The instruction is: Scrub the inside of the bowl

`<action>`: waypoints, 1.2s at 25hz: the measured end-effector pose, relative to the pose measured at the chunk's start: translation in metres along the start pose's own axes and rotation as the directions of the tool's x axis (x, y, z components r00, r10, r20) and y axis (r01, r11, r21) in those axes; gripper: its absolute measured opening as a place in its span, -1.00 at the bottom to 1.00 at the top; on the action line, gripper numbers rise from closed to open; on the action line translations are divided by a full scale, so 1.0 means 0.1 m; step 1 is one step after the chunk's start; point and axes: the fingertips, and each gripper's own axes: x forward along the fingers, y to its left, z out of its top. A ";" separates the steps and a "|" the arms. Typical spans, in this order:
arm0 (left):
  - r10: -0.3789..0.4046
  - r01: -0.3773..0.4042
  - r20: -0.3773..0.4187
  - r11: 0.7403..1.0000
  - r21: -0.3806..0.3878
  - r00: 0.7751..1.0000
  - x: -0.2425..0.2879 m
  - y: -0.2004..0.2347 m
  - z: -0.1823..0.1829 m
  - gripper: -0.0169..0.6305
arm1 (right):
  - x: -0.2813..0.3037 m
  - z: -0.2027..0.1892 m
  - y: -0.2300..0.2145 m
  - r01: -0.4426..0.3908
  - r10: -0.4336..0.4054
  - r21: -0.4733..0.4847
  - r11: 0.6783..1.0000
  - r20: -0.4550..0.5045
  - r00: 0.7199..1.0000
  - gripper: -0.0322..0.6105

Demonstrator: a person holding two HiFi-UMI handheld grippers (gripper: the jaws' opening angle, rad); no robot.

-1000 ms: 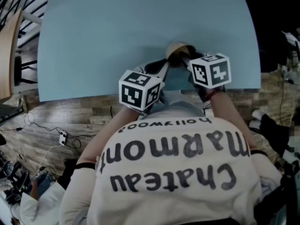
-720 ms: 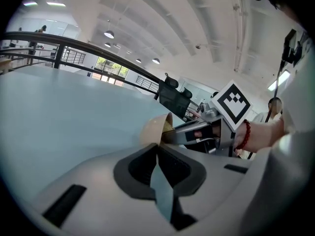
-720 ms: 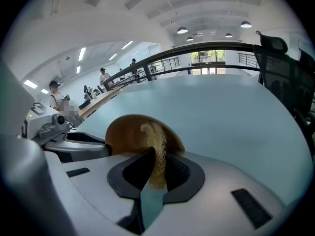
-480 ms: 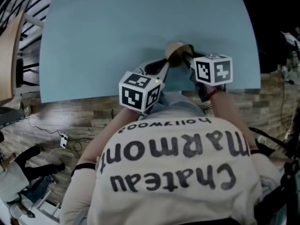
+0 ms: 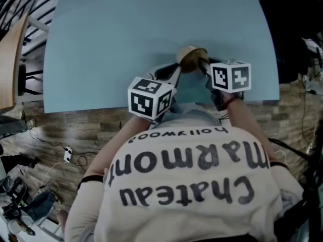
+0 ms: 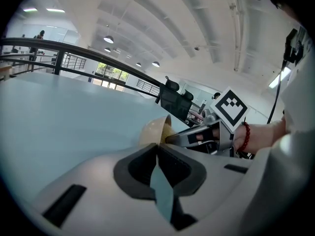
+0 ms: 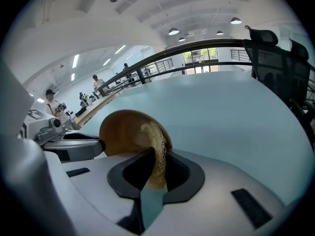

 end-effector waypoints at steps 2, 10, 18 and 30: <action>0.001 -0.001 0.004 1.000 0.003 1.000 0.02 0.01 0.04 -0.90 | 0.01 0.03 -0.02 0.001 -0.001 -0.004 1.000 0.002 1.000 -0.70; 0.006 -0.006 0.014 1.000 0.013 1.000 0.14 0.00 0.15 -0.90 | 0.05 0.14 -0.15 -0.003 0.003 -0.024 1.000 -0.004 1.000 -0.70; -0.020 0.020 0.005 1.000 -0.019 1.000 0.34 -0.02 0.24 -0.90 | 0.15 0.27 -0.22 -0.041 0.039 -0.087 0.995 -0.027 0.999 -0.70; 0.018 -0.018 -0.005 0.999 -0.050 1.000 0.82 -0.18 0.33 -0.89 | 0.18 0.32 -0.53 -0.180 0.174 -0.097 0.979 -0.067 0.982 -0.70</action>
